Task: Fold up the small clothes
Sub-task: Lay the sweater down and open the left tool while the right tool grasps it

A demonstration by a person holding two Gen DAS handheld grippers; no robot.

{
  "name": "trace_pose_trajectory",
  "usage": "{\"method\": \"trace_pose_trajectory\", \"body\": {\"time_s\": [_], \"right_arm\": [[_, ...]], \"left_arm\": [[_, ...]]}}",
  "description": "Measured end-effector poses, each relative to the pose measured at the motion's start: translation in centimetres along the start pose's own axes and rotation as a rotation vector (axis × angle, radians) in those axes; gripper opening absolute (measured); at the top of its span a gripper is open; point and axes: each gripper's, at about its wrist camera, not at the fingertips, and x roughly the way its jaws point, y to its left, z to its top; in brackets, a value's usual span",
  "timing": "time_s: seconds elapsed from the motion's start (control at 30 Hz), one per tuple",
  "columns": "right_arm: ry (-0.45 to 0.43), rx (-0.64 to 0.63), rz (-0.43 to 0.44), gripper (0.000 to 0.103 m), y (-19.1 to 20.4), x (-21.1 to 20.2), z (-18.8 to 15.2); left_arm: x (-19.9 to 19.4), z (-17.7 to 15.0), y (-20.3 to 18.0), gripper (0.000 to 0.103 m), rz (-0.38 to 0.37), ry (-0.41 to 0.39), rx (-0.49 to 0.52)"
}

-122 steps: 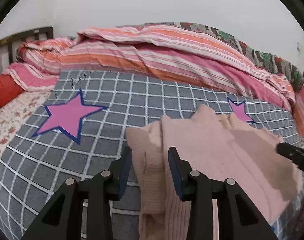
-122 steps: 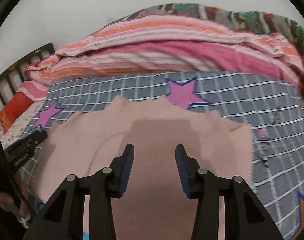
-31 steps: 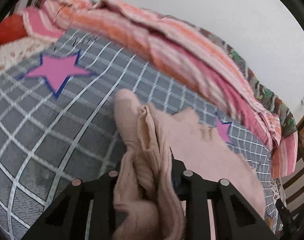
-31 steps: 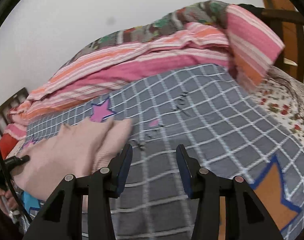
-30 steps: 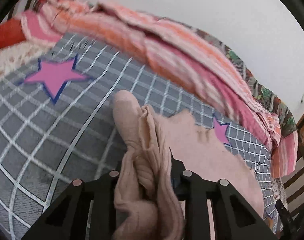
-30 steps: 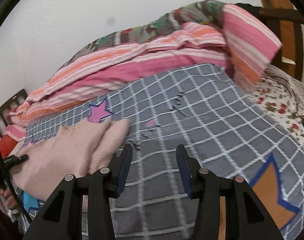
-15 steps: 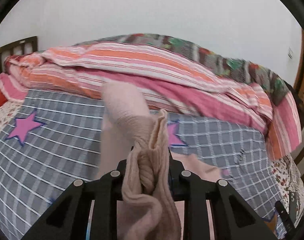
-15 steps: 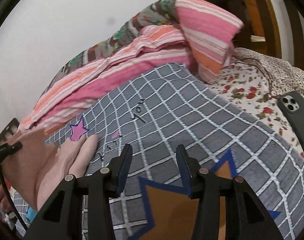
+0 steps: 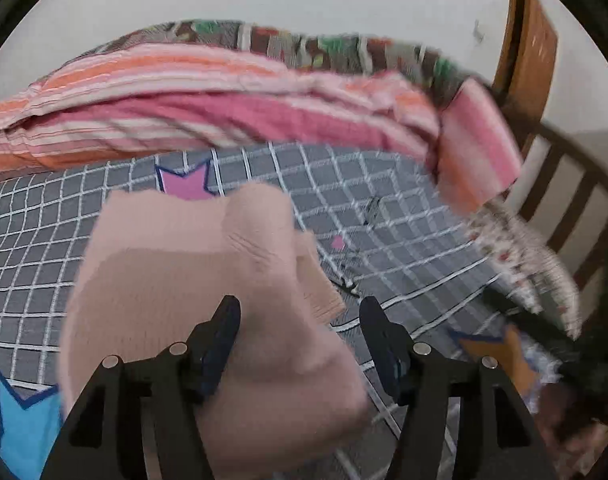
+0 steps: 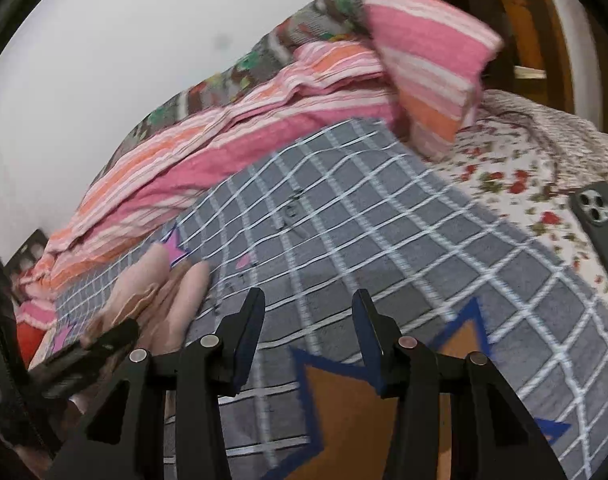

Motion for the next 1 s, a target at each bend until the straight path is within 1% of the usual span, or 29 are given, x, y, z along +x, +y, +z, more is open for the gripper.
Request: {"method": "trace_pose_trajectory", "body": {"time_s": [0.07,0.1,0.17,0.23,0.33,0.37,0.4,0.47,0.53,0.6,0.63,0.7,0.83,0.87,0.9,0.93,0.97,1.0], "right_arm": [[0.028,-0.019,0.041,0.049,1.3,0.6,-0.2],[0.043,-0.032,0.060,0.049,2.2,1.0,-0.3],[0.057,-0.057,0.079,0.050,3.6,1.4,-0.6],[0.066,-0.068,0.109,0.050,5.2,1.7,-0.9],[0.071,-0.068,0.184,0.052,7.3,1.9,-1.0],[0.067,-0.064,0.208,0.056,8.0,2.0,-0.9],[0.062,-0.057,0.236,0.061,8.6,2.0,-0.8],[0.058,-0.046,0.291,0.063,9.8,2.3,-0.5],[0.061,-0.037,0.338,0.064,10.9,2.8,-0.3],[0.069,-0.022,0.372,0.064,11.8,3.4,-0.2],[0.073,-0.015,0.375,0.064,12.2,3.8,-0.2],[0.091,-0.006,0.362,0.066,12.8,4.7,-0.3],[0.166,0.013,0.312,0.065,13.9,7.4,-1.0],[0.175,0.013,0.316,0.063,14.1,7.8,-1.2],[0.182,0.012,0.315,0.052,14.3,8.1,-1.4],[0.191,-0.002,0.304,0.046,14.7,8.4,-1.6],[0.187,-0.027,0.278,0.031,15.1,8.5,-1.9],[0.170,-0.052,0.260,0.027,15.3,8.4,-2.0]], "left_arm": [[-1.9,0.3,1.5,0.069,-0.030,-0.049,-0.013],[-3.4,0.3,3.0,0.070,-0.045,-0.083,-0.032],[-4.4,0.3,5.1,0.070,-0.043,-0.110,-0.060],[-5.1,0.2,7.7,0.071,-0.009,-0.119,-0.080],[-4.9,-0.1,11.9,0.071,0.085,-0.111,-0.121],[-4.4,-0.2,13.8,0.071,0.115,-0.099,-0.159],[-4.1,-0.2,14.9,0.071,0.116,-0.092,-0.187],[-3.6,-0.8,17.4,0.071,0.079,-0.084,-0.252],[-3.2,-1.2,19.0,0.071,0.020,-0.078,-0.304],[-3.0,-1.8,19.9,0.071,-0.016,-0.065,-0.329],[-2.9,-1.9,20.2,0.071,-0.029,-0.066,-0.332],[-2.7,-2.3,20.4,0.071,-0.031,-0.067,-0.335],[-2.4,-2.5,20.7,0.071,-0.047,-0.047,-0.328],[-2.4,-2.5,20.9,0.071,-0.057,-0.046,-0.330],[-2.4,-2.5,21.0,0.071,-0.069,-0.042,-0.336],[-2.3,-2.5,21.1,0.071,-0.082,-0.036,-0.344],[-2.4,-2.6,21.3,0.071,-0.093,-0.034,-0.352],[-2.3,-2.7,21.4,0.071,-0.100,-0.032,-0.360]]}}
